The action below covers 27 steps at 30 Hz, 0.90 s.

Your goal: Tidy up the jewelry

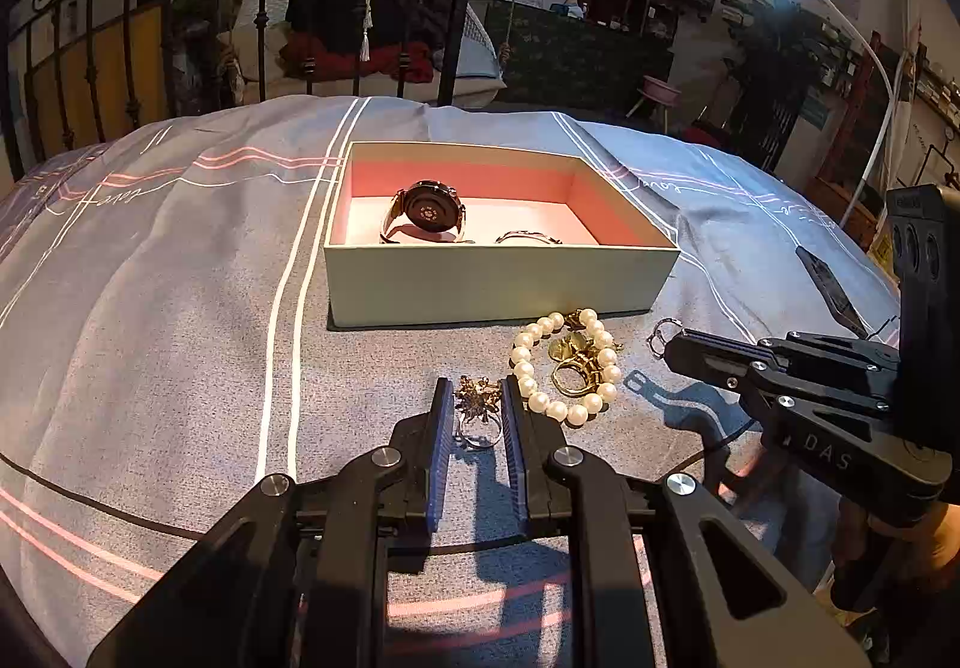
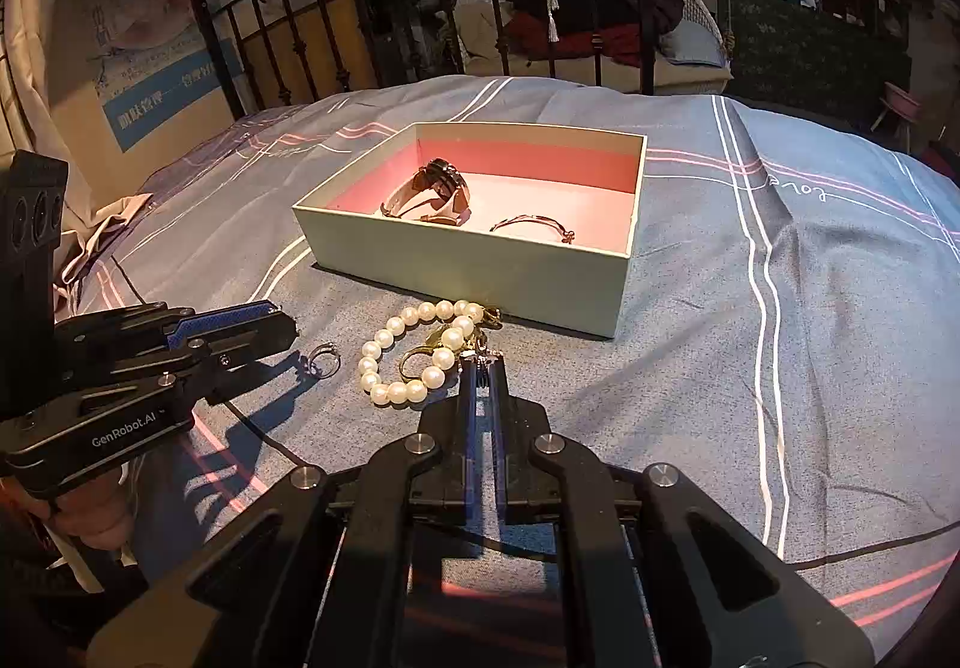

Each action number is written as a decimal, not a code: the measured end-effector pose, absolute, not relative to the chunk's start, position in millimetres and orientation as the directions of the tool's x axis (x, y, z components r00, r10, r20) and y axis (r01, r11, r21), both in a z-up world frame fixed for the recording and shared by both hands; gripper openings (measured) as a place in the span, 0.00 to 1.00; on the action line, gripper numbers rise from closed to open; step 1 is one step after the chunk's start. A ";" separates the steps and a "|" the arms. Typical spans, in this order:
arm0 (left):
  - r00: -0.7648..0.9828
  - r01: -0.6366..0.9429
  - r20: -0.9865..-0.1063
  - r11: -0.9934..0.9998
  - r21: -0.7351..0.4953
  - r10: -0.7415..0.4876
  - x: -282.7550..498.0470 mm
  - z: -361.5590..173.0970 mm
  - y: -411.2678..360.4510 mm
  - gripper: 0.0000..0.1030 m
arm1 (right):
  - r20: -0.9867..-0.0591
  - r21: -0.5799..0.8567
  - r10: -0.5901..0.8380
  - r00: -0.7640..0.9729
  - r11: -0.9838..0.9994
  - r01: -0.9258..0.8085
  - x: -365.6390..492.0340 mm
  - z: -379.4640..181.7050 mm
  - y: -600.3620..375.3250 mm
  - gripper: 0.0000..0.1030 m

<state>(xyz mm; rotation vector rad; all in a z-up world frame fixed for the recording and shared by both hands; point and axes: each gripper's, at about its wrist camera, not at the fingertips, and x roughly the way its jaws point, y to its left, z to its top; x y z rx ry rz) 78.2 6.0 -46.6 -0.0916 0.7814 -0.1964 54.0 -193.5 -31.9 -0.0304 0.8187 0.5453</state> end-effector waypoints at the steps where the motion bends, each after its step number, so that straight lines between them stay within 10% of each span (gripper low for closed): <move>1: 0.693 0.140 -0.690 0.978 -0.154 -0.208 78.6 -46.3 6.0 0.15 | -0.698 0.182 0.452 0.555 0.862 -0.472 53.8 -31.7 -193.6 0.05; 27: 0.734 0.130 -0.652 0.982 -0.137 -0.188 190.8 12.4 -3.3 0.15 | -0.642 0.109 0.415 0.645 0.882 -0.459 136.9 24.7 -163.3 0.05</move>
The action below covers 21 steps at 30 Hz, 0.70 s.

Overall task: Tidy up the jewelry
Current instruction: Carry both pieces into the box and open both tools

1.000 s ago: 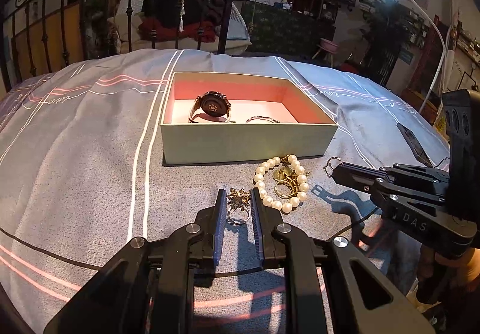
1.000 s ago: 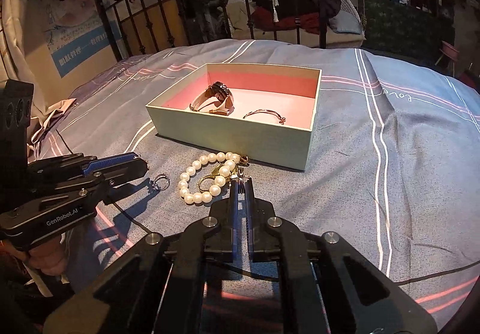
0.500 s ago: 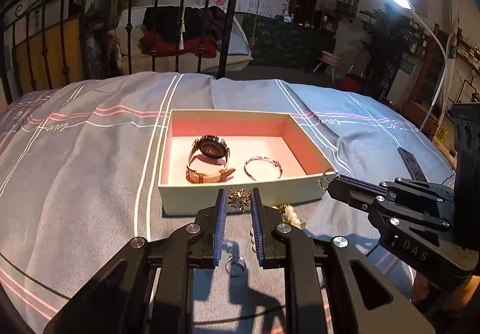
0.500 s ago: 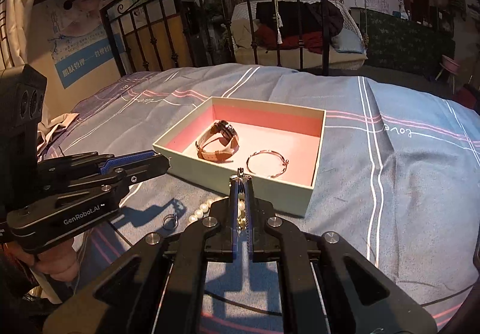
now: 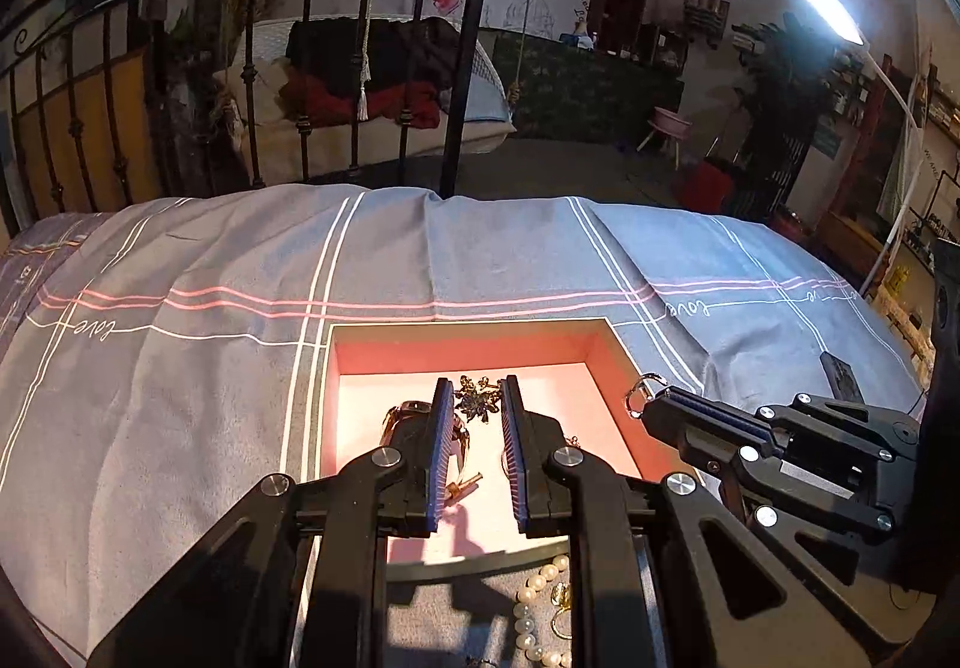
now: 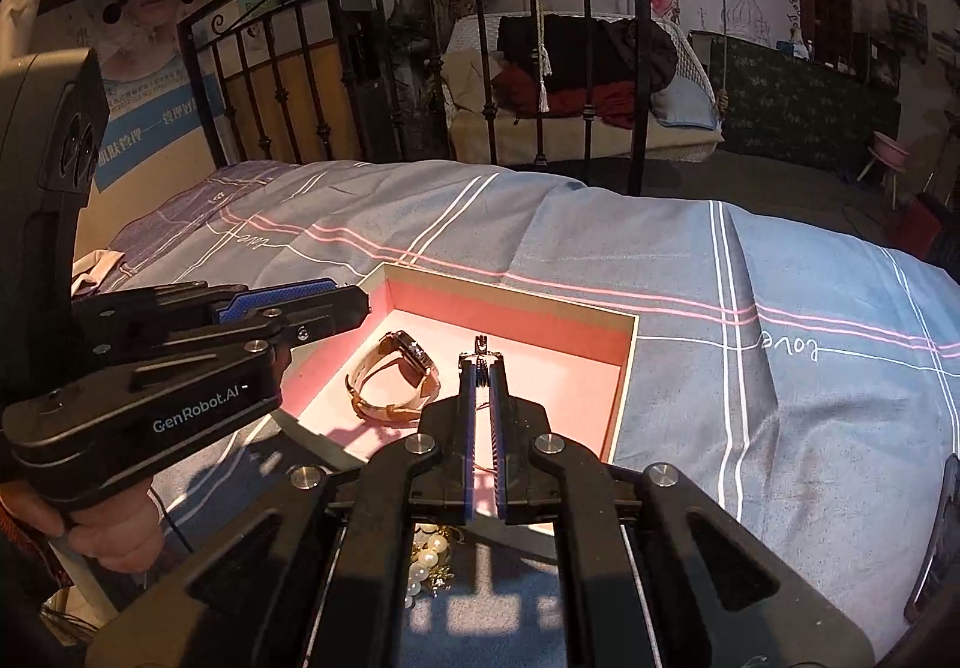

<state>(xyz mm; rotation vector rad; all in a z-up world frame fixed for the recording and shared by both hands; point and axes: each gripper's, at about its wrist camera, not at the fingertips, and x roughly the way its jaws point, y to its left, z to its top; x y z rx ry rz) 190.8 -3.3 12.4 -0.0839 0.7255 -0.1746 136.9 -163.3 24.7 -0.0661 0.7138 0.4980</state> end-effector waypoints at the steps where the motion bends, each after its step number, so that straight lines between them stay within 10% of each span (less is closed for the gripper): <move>1: 0.725 0.141 -0.661 0.981 -0.134 -0.194 196.9 10.8 -5.8 0.15 | -0.647 0.109 0.411 0.642 0.883 -0.456 141.2 23.3 -162.4 0.05; 21: 0.606 0.197 -0.781 0.980 -0.039 -0.153 256.9 -44.3 -28.9 0.15 | -0.755 0.139 0.383 0.533 0.887 -0.440 174.2 -28.3 -151.2 0.05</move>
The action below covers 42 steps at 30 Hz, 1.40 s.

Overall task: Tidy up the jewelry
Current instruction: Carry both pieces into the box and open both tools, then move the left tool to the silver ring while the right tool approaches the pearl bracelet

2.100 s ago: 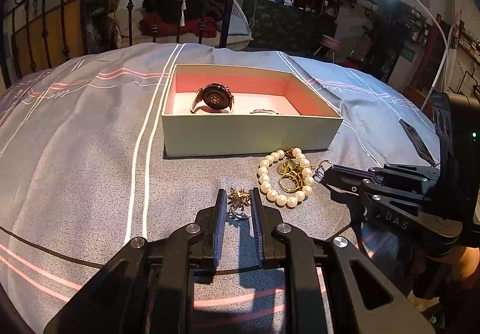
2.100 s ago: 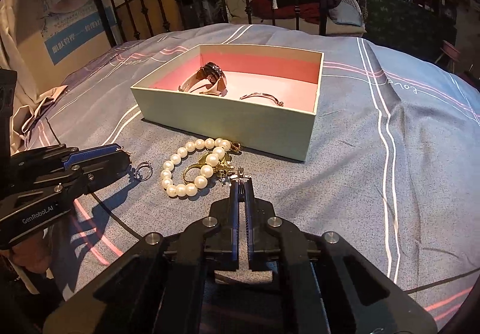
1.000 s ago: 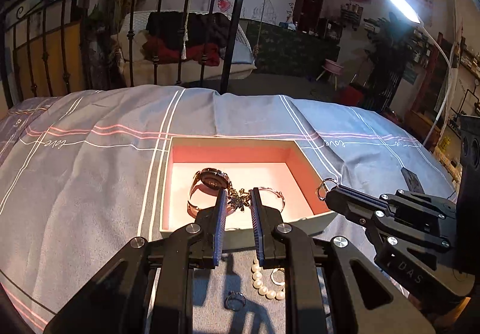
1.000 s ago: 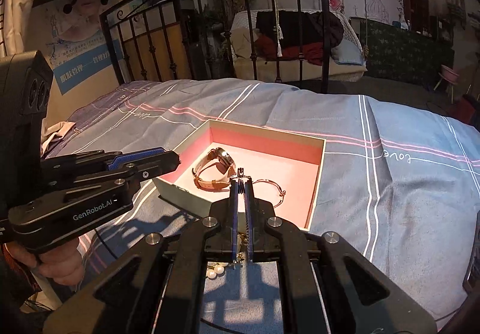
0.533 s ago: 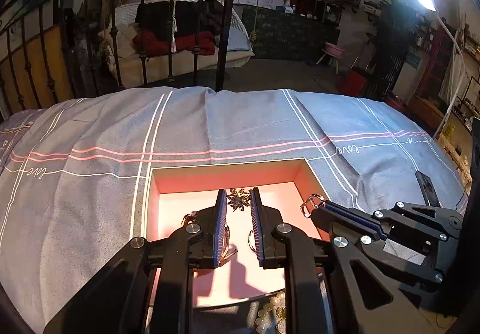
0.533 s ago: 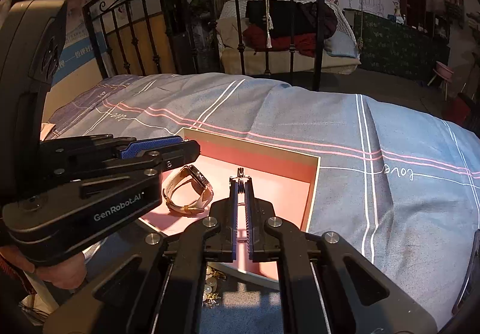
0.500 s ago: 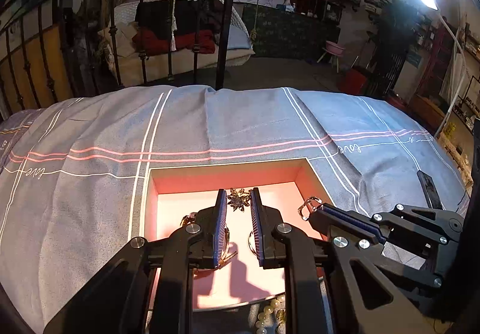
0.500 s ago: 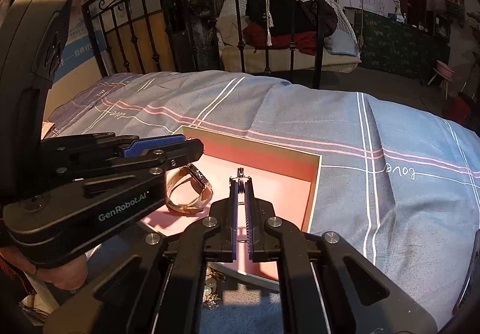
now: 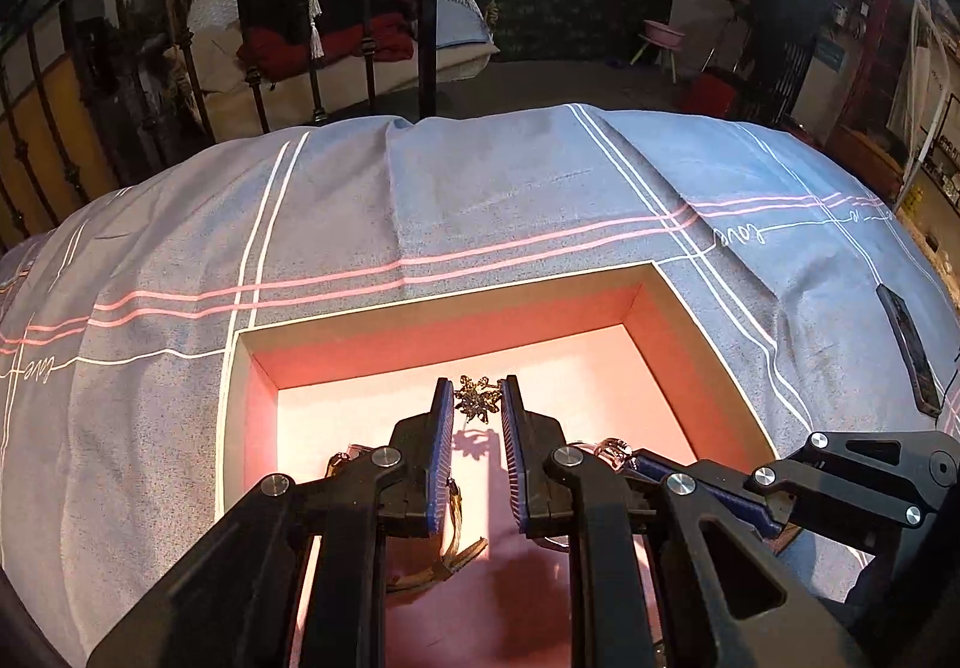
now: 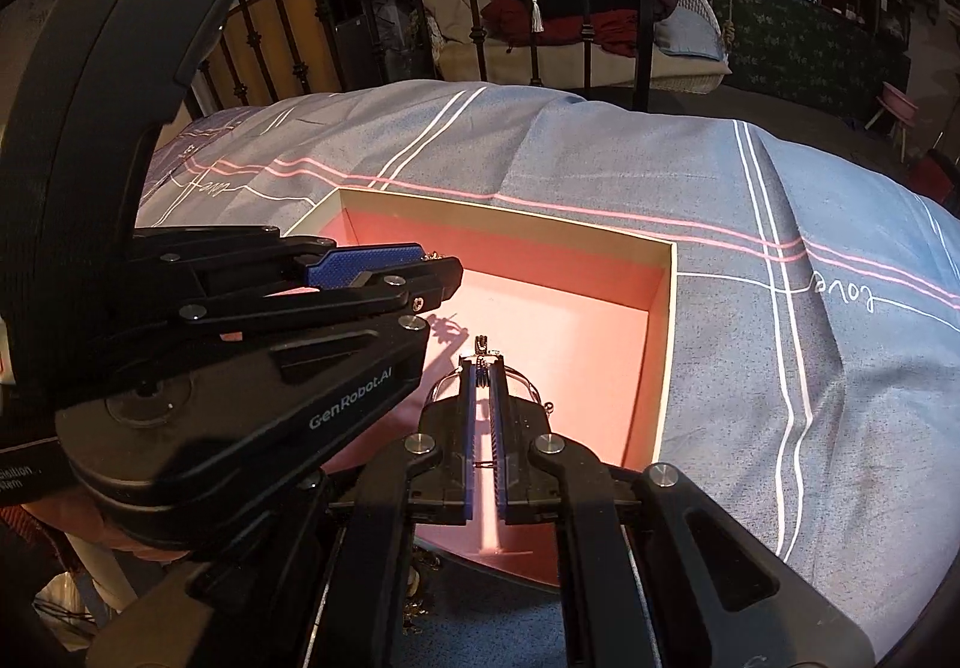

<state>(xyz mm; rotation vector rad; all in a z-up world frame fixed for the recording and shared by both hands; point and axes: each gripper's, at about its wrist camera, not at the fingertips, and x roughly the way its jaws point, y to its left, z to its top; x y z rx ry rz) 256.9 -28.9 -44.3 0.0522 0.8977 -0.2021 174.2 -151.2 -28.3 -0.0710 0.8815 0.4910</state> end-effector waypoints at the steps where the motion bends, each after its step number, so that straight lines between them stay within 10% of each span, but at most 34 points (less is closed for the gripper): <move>1: 0.602 0.201 -0.784 0.979 -0.036 -0.152 258.0 -46.5 -30.0 0.15 | -0.757 0.142 0.384 0.528 0.886 -0.441 175.0 -30.0 -150.9 0.05; 20: 0.589 0.169 -0.796 0.985 -0.045 -0.138 262.9 -53.4 -27.4 0.16 | -0.766 0.140 0.391 0.510 0.876 -0.461 174.0 -33.8 -144.9 0.05; 33: 0.649 0.142 -0.747 0.988 -0.068 -0.145 239.2 -22.3 -14.6 0.51 | -0.740 0.112 0.391 0.548 0.874 -0.472 151.7 -15.4 -146.8 0.07; 37: 0.700 0.144 -0.694 0.985 -0.092 -0.167 207.1 -1.1 -0.8 0.67 | -0.697 0.096 0.382 0.607 0.889 -0.448 125.8 -2.1 -163.0 0.55; 42: 0.738 0.147 -0.656 0.987 -0.068 -0.155 148.6 0.6 11.8 0.69 | -0.677 0.116 0.381 0.630 0.900 -0.420 85.5 -5.4 -188.0 0.56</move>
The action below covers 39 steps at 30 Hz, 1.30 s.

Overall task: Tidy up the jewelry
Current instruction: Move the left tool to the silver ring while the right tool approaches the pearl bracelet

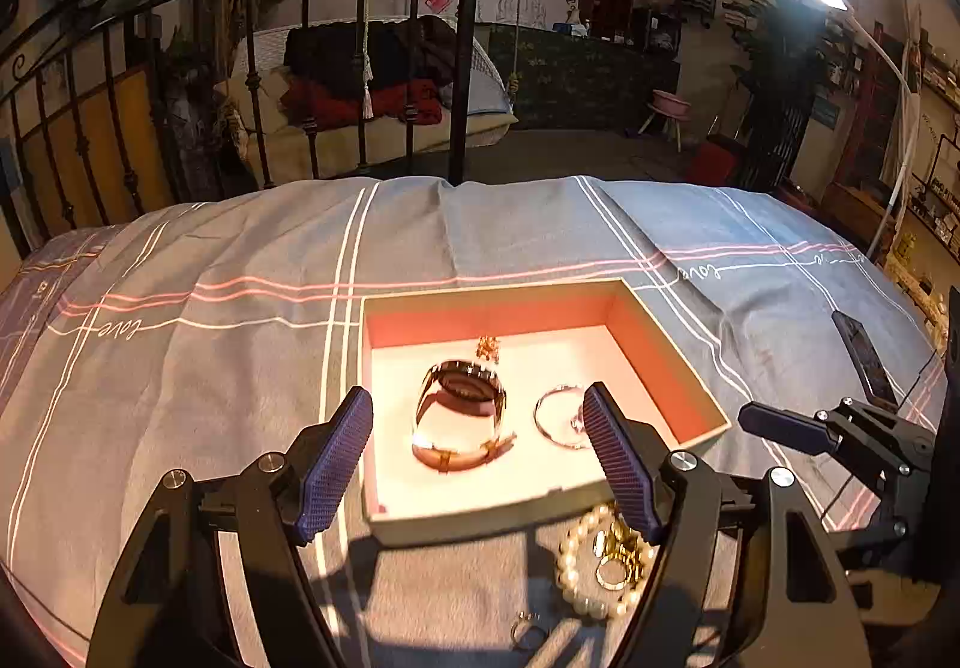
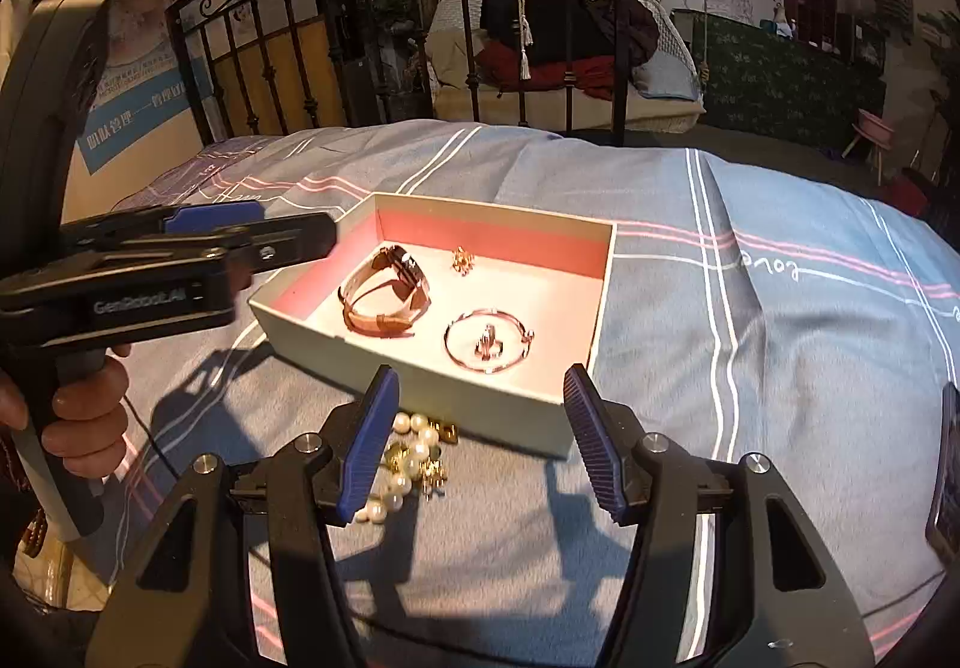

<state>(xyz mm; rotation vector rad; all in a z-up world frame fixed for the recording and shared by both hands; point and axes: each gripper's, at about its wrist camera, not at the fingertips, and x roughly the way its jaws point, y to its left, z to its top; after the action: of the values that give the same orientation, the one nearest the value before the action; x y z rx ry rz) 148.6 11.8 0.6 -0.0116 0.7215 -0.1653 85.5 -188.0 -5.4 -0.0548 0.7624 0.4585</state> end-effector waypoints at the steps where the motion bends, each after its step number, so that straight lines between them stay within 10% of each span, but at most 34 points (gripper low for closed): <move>1: 0.734 0.148 -0.660 0.986 -0.073 -0.159 138.1 -4.2 13.4 0.69 | -0.682 0.123 0.378 0.627 0.903 -0.411 79.1 -10.8 -192.0 0.56; 32: 0.636 0.197 -0.759 0.980 -0.009 -0.135 95.1 -72.5 -8.2 0.61 | -0.788 0.120 0.357 0.502 0.888 -0.443 52.5 -49.4 -184.2 0.46; 39: 0.648 0.214 -0.752 0.976 0.027 -0.121 97.7 -75.4 -17.3 0.18 | -0.784 0.132 0.366 0.502 0.888 -0.441 52.5 -49.1 -183.6 0.46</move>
<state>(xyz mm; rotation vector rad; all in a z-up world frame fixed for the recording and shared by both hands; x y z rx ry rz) 97.7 -17.3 -75.4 0.1172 0.8446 -0.1909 52.5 -183.6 -49.1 -0.0890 0.9241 0.4883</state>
